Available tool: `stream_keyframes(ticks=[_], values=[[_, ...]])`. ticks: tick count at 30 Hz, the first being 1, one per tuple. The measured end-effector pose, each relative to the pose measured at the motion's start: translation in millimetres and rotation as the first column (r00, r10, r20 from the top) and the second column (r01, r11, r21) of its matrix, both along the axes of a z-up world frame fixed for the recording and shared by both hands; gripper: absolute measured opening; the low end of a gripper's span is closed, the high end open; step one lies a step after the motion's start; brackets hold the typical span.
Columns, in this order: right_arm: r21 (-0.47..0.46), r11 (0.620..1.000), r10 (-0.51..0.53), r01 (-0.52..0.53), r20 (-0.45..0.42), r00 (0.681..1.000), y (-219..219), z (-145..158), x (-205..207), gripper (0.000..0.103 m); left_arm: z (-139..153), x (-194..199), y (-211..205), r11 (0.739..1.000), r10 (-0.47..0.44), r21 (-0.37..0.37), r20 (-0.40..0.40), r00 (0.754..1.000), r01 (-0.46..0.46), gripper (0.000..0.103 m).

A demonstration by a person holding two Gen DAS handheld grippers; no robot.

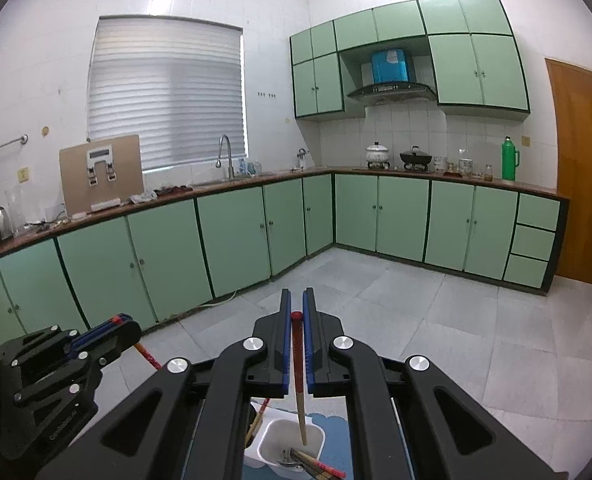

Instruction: Organize utensils

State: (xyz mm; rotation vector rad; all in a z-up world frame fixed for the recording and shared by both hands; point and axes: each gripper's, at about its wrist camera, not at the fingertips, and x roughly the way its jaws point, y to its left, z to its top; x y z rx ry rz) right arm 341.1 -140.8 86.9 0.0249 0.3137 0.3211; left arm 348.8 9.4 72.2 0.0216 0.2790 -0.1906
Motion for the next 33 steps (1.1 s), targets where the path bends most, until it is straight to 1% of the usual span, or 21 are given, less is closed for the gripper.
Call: stream_keyframes(ticks=[3,5,7,8,9,11,14,16,18,19,20,21,22,24,27,33], values=[[-0.012,1.0,0.008,-0.008,-0.035,0.999,3,-18,9,0.006,-14,13,3,1.0,-0.01,0.006,-0.038,0.999,0.01,0.005],[-0.021,1.0,0.017,-0.018,-0.072,0.997,4,-31,13,0.006,-25,24,2,1.0,-0.014,0.014,-0.085,0.996,0.016,0.005],[-0.027,1.0,0.012,-0.015,-0.099,0.995,1,-41,15,0.006,-34,29,6,1.0,-0.007,0.01,-0.11,0.994,0.008,0.007],[-0.026,1.0,0.007,-0.01,-0.103,0.995,-1,-44,15,0.009,-36,30,8,1.0,-0.007,0.004,-0.118,0.993,0.007,0.007],[-0.023,1.0,0.002,-0.004,-0.107,0.994,-3,-46,14,0.014,-38,29,11,1.0,-0.007,-0.003,-0.122,0.992,0.007,0.007],[-0.012,1.0,-0.011,0.009,-0.113,0.994,-12,-49,10,0.018,-36,26,14,1.0,0.0,-0.005,-0.117,0.993,-0.001,0.008],[-0.015,0.999,-0.034,0.032,-0.111,0.993,-20,-48,1,0.021,-31,17,19,1.0,0.017,-0.012,-0.105,0.994,-0.018,0.019],[-0.01,0.999,-0.054,0.054,-0.103,0.993,-29,-46,-9,0.028,-27,8,21,1.0,0.026,-0.016,-0.089,0.996,-0.027,0.033],[0.0,0.998,-0.07,0.071,-0.097,0.993,-36,-44,-20,0.044,-23,-4,22,0.999,0.039,-0.013,-0.074,0.997,-0.04,0.041],[0.008,0.997,-0.08,0.081,-0.092,0.993,-42,-44,-30,0.046,-22,-14,24,0.999,0.043,-0.015,-0.067,0.997,-0.044,0.047],[0.009,0.996,-0.086,0.087,-0.089,0.992,-45,-44,-36,0.05,-22,-21,25,0.999,0.047,-0.018,-0.065,0.997,-0.048,0.049],[0.002,0.995,-0.101,0.101,-0.086,0.991,-48,-45,-46,0.055,-21,-28,26,0.998,0.051,-0.019,-0.065,0.997,-0.052,0.055],[-0.004,0.994,-0.113,0.113,-0.081,0.99,-51,-46,-56,0.058,-22,-39,28,0.998,0.056,-0.021,-0.065,0.996,-0.057,0.058],[-0.008,0.993,-0.121,0.121,-0.073,0.99,-56,-50,-72,0.068,-24,-52,30,0.998,0.057,-0.028,-0.068,0.996,-0.059,0.061],[-0.013,0.991,-0.132,0.132,-0.083,0.988,-63,-61,-102,0.076,-32,-76,32,0.998,0.059,-0.032,-0.084,0.995,-0.062,0.066],[0.004,0.99,-0.137,0.139,-0.128,0.982,-70,-85,-149,0.087,-49,-121,29,0.997,0.066,-0.027,-0.115,0.991,-0.07,0.074]])
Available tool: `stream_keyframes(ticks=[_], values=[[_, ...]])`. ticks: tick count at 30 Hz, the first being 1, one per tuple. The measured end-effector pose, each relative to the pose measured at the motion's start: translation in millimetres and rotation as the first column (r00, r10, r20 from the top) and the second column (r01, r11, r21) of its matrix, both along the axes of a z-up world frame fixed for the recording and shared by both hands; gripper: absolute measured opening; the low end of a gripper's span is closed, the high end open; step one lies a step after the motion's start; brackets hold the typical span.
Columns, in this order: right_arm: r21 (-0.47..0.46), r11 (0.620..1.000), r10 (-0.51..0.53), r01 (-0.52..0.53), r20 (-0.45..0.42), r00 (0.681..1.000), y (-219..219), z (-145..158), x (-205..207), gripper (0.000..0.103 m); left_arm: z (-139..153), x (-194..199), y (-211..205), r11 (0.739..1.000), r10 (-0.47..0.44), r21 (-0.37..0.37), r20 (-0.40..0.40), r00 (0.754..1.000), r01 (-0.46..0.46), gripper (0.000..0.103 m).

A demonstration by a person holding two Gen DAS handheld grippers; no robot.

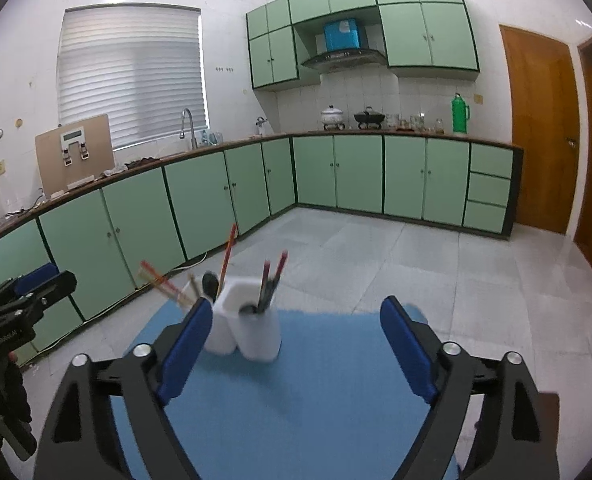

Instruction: Organize utensils

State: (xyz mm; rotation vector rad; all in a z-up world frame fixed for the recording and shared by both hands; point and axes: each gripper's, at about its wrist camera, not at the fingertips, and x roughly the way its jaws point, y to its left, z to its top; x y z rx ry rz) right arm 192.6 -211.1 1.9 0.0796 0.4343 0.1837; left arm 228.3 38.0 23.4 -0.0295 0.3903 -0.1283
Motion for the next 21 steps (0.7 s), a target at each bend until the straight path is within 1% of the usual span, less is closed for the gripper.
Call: stream_keyframes(ticks=[2,3,4,5,6,12,15,21], values=[[-0.005,1.0,0.0,0.0,-0.014,1.0,1,-7,-14,0.09,-5,-12,-1,1.0,-0.003,0.0,-0.019,1.0,0.003,0.077],[-0.008,1.0,-0.001,0.001,-0.02,1.0,2,-10,-21,0.093,-8,-20,-3,1.0,-0.003,0.006,-0.027,1.0,0.004,0.08],[-0.008,1.0,0.003,-0.003,-0.026,1.0,3,-13,-28,0.094,-10,-25,-4,1.0,-0.002,0.009,-0.031,1.0,0.003,0.085],[-0.006,1.0,0.009,-0.01,-0.033,0.999,4,-15,-33,0.097,-13,-32,-5,1.0,-0.005,0.011,-0.038,0.999,0.005,0.087],[-0.004,1.0,0.016,-0.016,-0.037,0.999,6,-16,-38,0.097,-14,-37,-7,1.0,-0.007,0.012,-0.042,0.999,0.008,0.089],[-0.008,0.999,0.053,-0.053,-0.067,0.996,15,-20,-63,0.097,-19,-66,-10,1.0,-0.025,-0.006,-0.067,0.997,0.025,0.092],[-0.013,0.998,0.061,-0.062,-0.061,0.996,18,-20,-76,0.097,-21,-78,-13,1.0,-0.029,-0.001,-0.061,0.998,0.029,0.094],[-0.008,0.996,0.088,-0.088,-0.043,0.995,22,-10,-94,0.097,-10,-94,-16,1.0,-0.02,0.012,-0.041,0.999,0.021,0.094]])
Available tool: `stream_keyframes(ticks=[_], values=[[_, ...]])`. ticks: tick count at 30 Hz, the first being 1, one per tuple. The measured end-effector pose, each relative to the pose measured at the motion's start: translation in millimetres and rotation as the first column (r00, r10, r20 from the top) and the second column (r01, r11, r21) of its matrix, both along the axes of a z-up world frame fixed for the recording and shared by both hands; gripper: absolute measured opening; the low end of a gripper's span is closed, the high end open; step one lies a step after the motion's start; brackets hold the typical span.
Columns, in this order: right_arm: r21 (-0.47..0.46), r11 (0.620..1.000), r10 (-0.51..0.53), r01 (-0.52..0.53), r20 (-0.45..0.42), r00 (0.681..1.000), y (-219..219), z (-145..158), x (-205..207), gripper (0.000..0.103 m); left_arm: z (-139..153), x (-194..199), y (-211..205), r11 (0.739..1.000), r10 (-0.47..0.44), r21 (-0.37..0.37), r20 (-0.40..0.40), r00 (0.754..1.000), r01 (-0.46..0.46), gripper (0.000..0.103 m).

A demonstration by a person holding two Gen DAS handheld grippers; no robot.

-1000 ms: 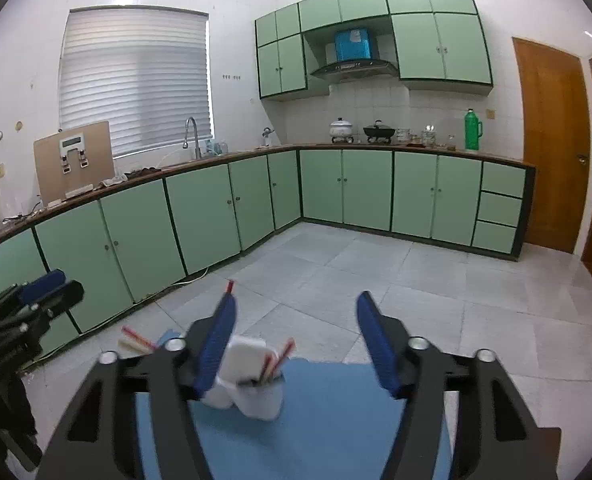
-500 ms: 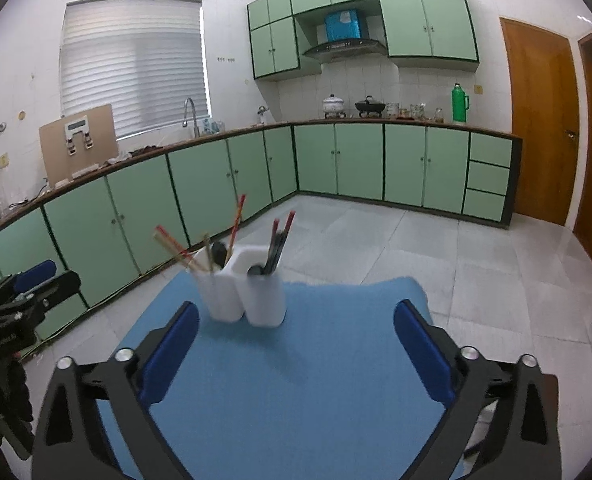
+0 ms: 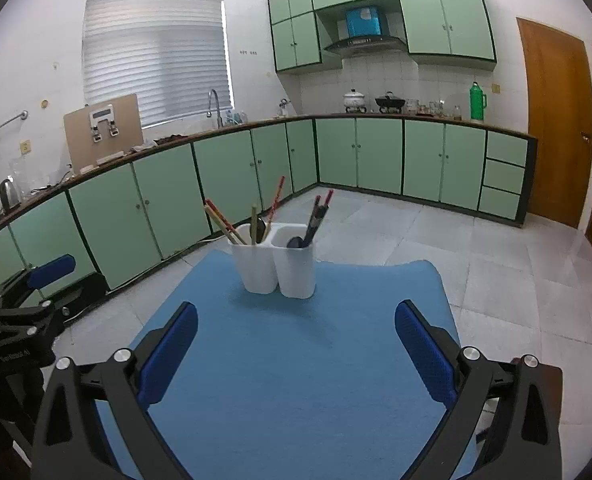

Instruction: Organize utensils

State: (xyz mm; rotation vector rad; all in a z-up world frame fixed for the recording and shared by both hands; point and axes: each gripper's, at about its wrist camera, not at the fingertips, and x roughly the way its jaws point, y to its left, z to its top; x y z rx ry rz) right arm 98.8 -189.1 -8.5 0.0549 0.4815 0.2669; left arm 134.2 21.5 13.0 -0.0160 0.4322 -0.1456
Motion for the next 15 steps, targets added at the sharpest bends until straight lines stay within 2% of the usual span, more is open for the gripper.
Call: stream_keyframes(ticks=[15], values=[[-0.004,1.0,0.013,-0.013,0.045,0.999,10,28,-17,0.097,26,-20,-3,1.0,0.01,0.002,0.055,0.998,-0.01,0.094]])
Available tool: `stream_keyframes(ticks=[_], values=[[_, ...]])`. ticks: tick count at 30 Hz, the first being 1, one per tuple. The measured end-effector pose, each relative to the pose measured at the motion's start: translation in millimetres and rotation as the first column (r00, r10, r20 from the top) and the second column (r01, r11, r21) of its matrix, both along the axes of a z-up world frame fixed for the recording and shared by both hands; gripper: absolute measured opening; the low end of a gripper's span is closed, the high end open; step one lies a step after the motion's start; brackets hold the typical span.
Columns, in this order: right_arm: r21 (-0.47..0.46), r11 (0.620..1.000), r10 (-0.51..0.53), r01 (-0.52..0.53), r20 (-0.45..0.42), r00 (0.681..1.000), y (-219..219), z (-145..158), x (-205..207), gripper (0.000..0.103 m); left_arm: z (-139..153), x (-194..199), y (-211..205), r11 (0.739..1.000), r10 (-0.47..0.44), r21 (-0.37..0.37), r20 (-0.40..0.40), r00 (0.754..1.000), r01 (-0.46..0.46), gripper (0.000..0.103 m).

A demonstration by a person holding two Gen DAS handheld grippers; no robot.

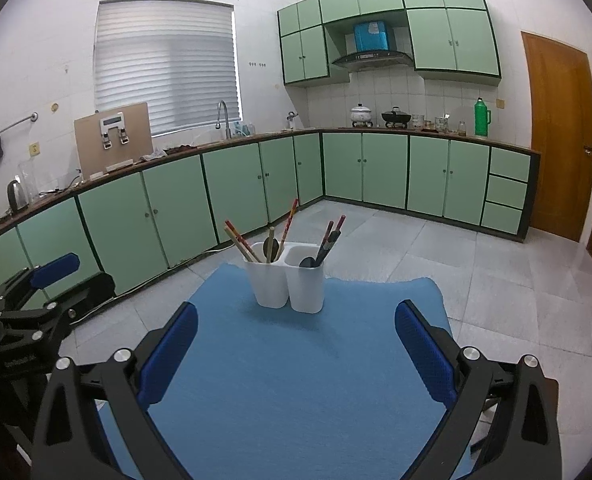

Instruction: Organize utensils

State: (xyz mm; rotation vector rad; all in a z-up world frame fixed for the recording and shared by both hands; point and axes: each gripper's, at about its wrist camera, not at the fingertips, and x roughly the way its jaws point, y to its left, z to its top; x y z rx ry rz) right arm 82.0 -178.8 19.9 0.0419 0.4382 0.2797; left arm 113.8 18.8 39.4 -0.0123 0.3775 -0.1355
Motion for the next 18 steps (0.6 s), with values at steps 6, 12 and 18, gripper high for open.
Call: stream_keyframes(ticks=[6,12,18], values=[[-0.005,1.0,0.007,-0.007,0.007,1.0,0.0,3.0,-2.9,0.097,1.5,-3.3,0.6,1.0,0.001,0.004,0.003,1.0,-0.001,0.094],[-0.015,1.0,0.01,-0.01,0.008,1.0,2.2,4.3,-3.0,0.097,2.6,-7.6,-1.6,1.0,-0.007,0.008,0.006,1.0,0.007,0.094],[-0.014,1.0,0.013,-0.013,0.0,1.0,3.7,2.4,-2.4,0.097,2.6,-9.5,-2.8,1.0,-0.003,0.01,0.005,1.0,0.003,0.095]])
